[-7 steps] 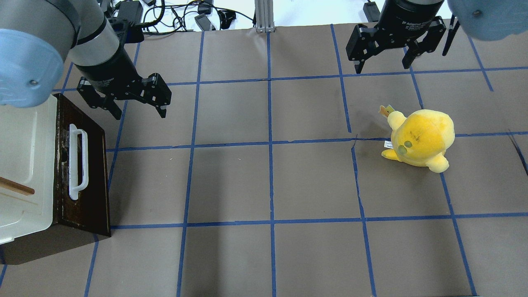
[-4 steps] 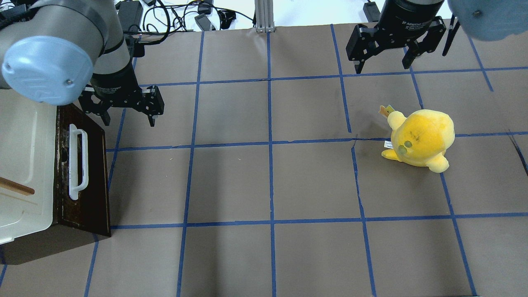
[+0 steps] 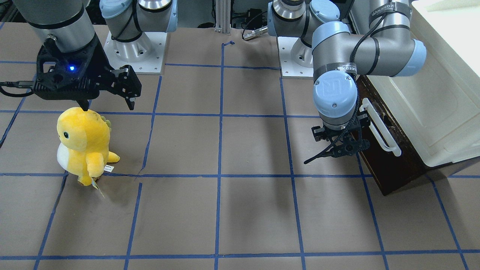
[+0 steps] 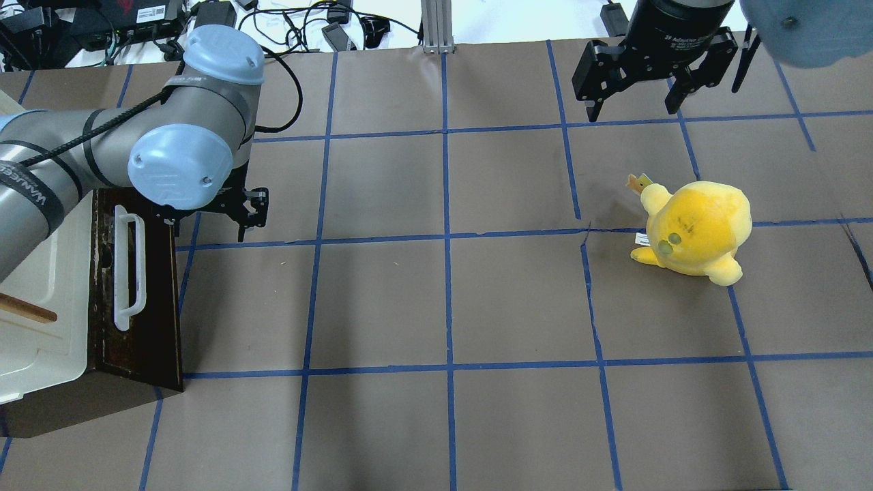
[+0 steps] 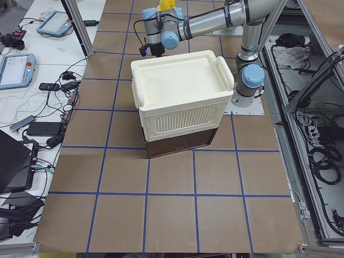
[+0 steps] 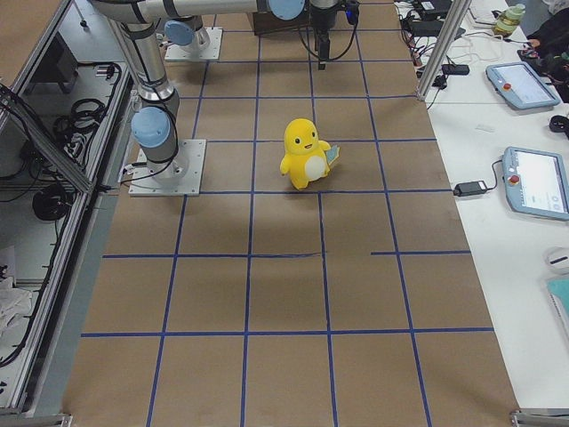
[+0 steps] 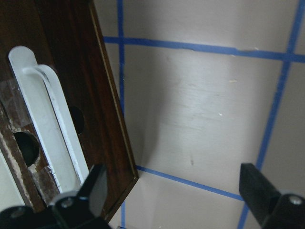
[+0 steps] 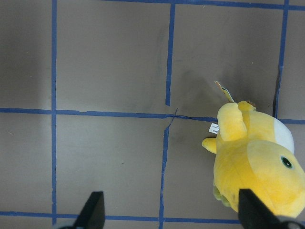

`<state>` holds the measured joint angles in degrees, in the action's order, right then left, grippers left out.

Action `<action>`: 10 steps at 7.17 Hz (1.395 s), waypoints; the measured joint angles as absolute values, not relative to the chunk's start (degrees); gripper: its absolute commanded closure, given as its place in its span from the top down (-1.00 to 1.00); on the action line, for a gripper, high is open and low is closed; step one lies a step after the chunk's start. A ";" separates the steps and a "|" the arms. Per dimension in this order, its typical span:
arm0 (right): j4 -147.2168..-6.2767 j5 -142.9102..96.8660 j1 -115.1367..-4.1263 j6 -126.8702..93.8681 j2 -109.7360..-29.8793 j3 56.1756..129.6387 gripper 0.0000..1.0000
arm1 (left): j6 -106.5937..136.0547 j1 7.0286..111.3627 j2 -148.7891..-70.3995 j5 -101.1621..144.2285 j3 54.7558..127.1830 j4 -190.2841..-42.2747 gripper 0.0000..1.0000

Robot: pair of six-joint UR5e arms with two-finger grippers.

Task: Pull drawer sideways
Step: 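Lower the open left gripper around the white drawer handle, then close the left gripper on the white drawer handle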

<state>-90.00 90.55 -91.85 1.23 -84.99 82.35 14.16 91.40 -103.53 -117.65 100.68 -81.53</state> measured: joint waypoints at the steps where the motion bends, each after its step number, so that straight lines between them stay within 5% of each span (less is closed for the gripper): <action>1: -90.00 90.57 -91.85 1.23 -84.99 82.36 1.00 | 14.86 91.33 -104.27 -120.03 101.26 -81.55 0.85; 7: -90.00 90.56 -91.85 1.24 -84.99 82.36 1.00 | 18.69 86.09 -105.78 -127.23 102.49 -82.08 0.90; 10: -90.00 90.55 -91.85 1.27 -84.99 82.35 1.00 | 24.42 85.55 -105.88 -126.85 102.52 -82.57 0.74</action>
